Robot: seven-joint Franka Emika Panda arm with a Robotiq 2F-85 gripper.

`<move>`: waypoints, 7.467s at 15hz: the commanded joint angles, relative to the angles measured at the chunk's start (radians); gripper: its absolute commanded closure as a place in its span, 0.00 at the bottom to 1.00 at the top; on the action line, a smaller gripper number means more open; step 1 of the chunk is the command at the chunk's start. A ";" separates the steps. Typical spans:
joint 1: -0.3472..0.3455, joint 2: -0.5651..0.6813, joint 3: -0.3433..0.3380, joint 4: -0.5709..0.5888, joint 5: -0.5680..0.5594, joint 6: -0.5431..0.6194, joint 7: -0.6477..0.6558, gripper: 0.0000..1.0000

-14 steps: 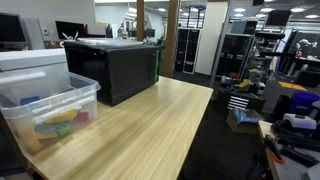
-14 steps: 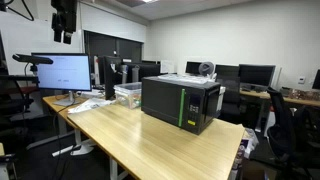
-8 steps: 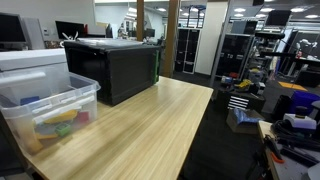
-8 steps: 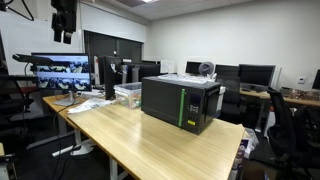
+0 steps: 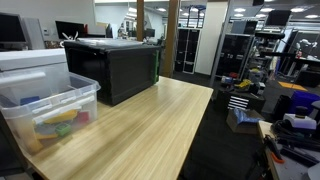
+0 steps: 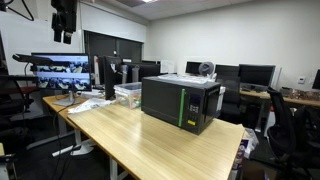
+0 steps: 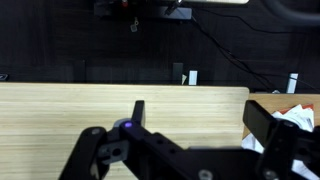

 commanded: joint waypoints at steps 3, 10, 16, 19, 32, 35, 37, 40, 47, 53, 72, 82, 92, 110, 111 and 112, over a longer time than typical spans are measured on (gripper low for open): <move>-0.014 0.001 0.010 0.002 0.005 -0.002 -0.006 0.00; -0.014 0.001 0.010 0.002 0.005 -0.002 -0.006 0.00; -0.014 0.001 0.010 0.002 0.005 -0.002 -0.006 0.00; -0.014 0.001 0.010 0.002 0.005 -0.002 -0.006 0.00; -0.036 0.029 -0.006 -0.031 -0.001 0.013 -0.011 0.00; -0.047 0.043 -0.014 -0.044 0.000 0.018 -0.008 0.00; -0.052 0.049 -0.021 -0.054 0.001 0.029 -0.013 0.00; -0.067 0.064 -0.035 -0.077 0.000 0.057 -0.011 0.00; -0.115 0.106 -0.078 -0.121 0.003 0.114 -0.006 0.00; -0.152 0.121 -0.109 -0.155 0.001 0.159 -0.005 0.00; -0.272 0.499 -0.194 -0.179 -0.001 0.406 0.210 0.00; -0.293 0.513 -0.217 -0.171 -0.004 0.441 0.289 0.00; -0.324 0.863 -0.292 -0.083 0.038 0.705 0.533 0.00; -0.475 1.341 -0.399 0.302 0.251 0.313 0.979 0.00; -0.483 1.364 -0.399 0.323 0.255 0.294 0.999 0.00; -0.489 1.384 -0.398 0.343 0.258 0.276 1.016 0.00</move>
